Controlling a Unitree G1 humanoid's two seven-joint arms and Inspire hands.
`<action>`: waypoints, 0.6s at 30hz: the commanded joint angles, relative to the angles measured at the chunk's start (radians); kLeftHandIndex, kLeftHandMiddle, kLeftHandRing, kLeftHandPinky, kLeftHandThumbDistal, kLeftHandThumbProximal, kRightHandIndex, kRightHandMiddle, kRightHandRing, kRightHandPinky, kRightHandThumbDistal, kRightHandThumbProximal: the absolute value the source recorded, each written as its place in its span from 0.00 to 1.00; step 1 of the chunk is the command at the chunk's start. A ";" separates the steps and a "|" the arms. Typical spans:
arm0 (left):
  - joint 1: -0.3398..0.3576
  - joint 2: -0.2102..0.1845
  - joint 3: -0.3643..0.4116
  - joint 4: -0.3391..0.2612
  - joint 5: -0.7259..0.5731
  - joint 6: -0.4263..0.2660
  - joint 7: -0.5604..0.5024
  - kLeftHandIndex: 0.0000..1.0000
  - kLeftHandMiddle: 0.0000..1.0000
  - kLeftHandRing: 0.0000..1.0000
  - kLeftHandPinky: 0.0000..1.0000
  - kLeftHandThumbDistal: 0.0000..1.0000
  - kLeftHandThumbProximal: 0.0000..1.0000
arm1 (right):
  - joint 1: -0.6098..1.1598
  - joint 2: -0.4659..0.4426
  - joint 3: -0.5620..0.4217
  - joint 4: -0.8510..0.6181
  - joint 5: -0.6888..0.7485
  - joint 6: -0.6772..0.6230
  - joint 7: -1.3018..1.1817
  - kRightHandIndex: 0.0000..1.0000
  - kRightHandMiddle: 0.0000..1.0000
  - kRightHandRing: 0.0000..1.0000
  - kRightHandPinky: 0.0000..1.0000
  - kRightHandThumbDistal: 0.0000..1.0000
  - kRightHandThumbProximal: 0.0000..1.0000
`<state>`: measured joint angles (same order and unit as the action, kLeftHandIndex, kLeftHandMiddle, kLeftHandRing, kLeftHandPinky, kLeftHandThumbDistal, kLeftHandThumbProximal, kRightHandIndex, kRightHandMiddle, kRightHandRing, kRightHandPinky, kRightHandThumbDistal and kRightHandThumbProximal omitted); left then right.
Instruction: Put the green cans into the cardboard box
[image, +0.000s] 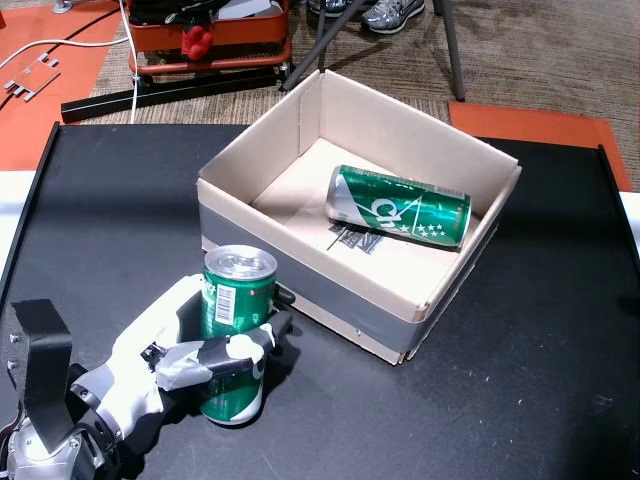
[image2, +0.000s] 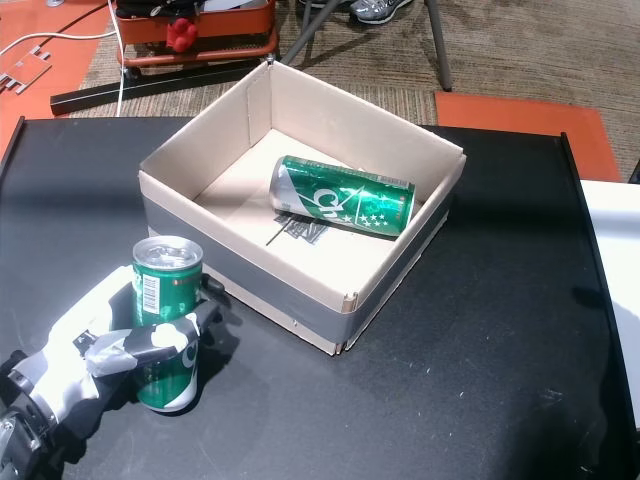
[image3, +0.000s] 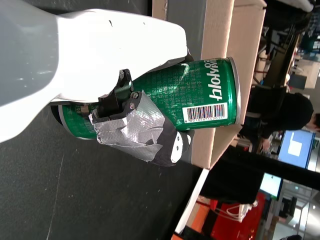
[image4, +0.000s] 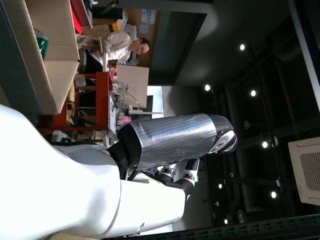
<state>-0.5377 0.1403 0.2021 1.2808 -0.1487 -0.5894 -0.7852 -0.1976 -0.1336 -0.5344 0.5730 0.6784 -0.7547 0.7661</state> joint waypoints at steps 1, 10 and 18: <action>0.008 0.003 -0.006 0.004 0.022 -0.013 0.014 0.15 0.33 0.47 0.23 0.23 0.00 | -0.006 -0.007 -0.003 0.007 -0.009 -0.009 -0.005 0.58 0.55 0.59 0.65 0.62 0.81; 0.005 0.014 -0.040 -0.005 0.060 -0.057 0.046 0.12 0.31 0.44 0.17 0.19 0.00 | -0.015 -0.006 0.004 0.019 -0.025 -0.018 -0.018 0.58 0.55 0.58 0.66 0.65 0.82; 0.003 0.015 -0.063 -0.026 0.081 -0.153 0.034 0.12 0.31 0.46 0.16 0.15 0.00 | -0.007 -0.001 0.021 0.002 -0.062 -0.010 -0.067 0.59 0.55 0.57 0.64 0.71 0.83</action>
<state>-0.5373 0.1526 0.1411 1.2726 -0.0700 -0.7077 -0.7389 -0.2073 -0.1335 -0.5175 0.5847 0.6213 -0.7615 0.7052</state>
